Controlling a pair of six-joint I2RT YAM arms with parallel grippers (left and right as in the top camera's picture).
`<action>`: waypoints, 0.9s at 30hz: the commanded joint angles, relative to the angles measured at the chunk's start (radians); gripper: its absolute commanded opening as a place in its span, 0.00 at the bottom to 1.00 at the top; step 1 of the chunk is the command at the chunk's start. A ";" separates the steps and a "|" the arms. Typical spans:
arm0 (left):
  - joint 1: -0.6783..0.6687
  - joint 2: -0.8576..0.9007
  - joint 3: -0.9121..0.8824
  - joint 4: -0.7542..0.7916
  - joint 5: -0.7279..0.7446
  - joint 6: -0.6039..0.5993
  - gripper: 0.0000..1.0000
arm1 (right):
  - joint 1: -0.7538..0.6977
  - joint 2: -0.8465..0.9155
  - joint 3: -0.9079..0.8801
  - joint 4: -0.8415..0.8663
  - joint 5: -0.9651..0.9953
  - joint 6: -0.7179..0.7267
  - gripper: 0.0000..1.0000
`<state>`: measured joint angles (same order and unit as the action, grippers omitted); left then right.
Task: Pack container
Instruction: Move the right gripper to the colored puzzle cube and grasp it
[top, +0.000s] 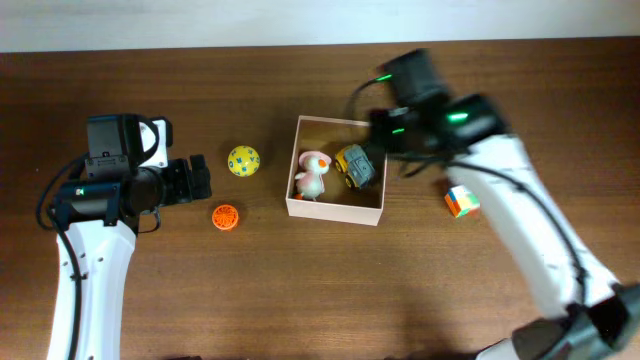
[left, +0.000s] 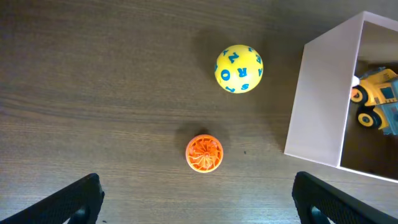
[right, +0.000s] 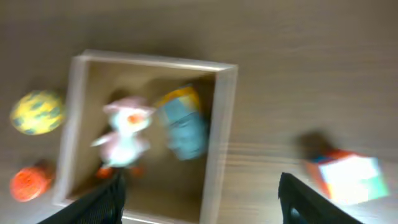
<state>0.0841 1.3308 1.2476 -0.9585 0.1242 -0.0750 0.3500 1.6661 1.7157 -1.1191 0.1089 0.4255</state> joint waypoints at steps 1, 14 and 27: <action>-0.005 0.003 0.017 -0.001 0.011 0.013 0.99 | -0.118 -0.005 0.003 -0.053 0.034 -0.103 0.73; -0.005 0.003 0.017 -0.001 0.011 0.013 0.99 | -0.346 0.122 -0.273 0.008 0.008 -0.426 0.87; -0.005 0.003 0.017 -0.001 0.011 0.013 0.99 | -0.441 0.140 -0.496 0.168 -0.212 -0.481 0.82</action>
<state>0.0841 1.3308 1.2476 -0.9585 0.1242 -0.0750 -0.0902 1.8015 1.2480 -0.9665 -0.0345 -0.0349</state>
